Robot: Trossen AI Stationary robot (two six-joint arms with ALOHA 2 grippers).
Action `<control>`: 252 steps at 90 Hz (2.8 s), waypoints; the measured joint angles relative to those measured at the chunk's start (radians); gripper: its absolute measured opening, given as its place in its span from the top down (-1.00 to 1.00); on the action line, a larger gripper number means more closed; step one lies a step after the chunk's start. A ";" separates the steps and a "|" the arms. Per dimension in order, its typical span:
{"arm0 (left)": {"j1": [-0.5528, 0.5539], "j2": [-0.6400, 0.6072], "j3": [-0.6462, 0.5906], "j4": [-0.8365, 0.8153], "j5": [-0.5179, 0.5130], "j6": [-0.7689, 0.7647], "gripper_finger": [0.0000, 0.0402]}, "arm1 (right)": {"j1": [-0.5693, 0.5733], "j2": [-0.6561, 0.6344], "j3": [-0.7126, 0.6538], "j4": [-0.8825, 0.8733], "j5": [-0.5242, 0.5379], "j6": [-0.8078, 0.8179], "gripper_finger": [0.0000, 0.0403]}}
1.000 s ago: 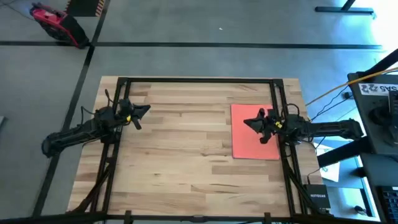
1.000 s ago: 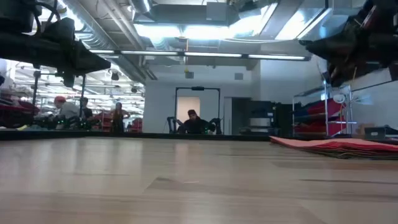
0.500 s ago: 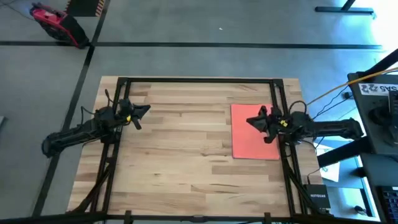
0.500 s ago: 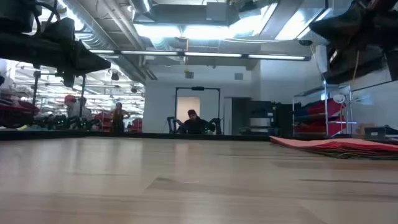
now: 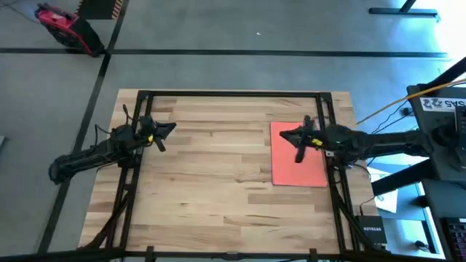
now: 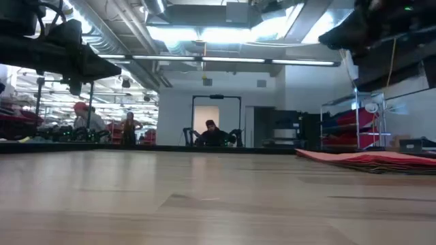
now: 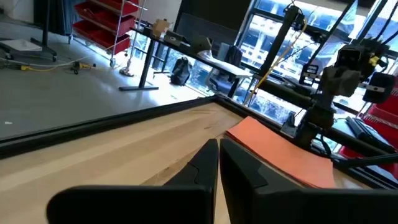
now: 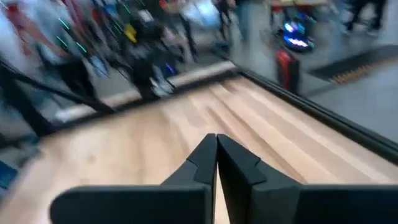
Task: Organize paper
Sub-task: Move the orange color paper to the top left of the table
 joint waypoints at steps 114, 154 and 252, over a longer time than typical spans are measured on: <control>0.000 0.000 0.000 0.000 0.000 0.000 1.00 | -0.494 0.951 0.687 -0.824 -0.152 -0.635 0.09; 0.000 0.000 0.000 0.000 0.000 0.000 1.00 | -0.557 1.085 0.688 -0.731 -0.251 -0.778 0.10; 0.000 0.000 0.000 0.000 0.000 0.000 1.00 | -0.596 1.163 0.759 -0.754 -0.305 -0.743 0.13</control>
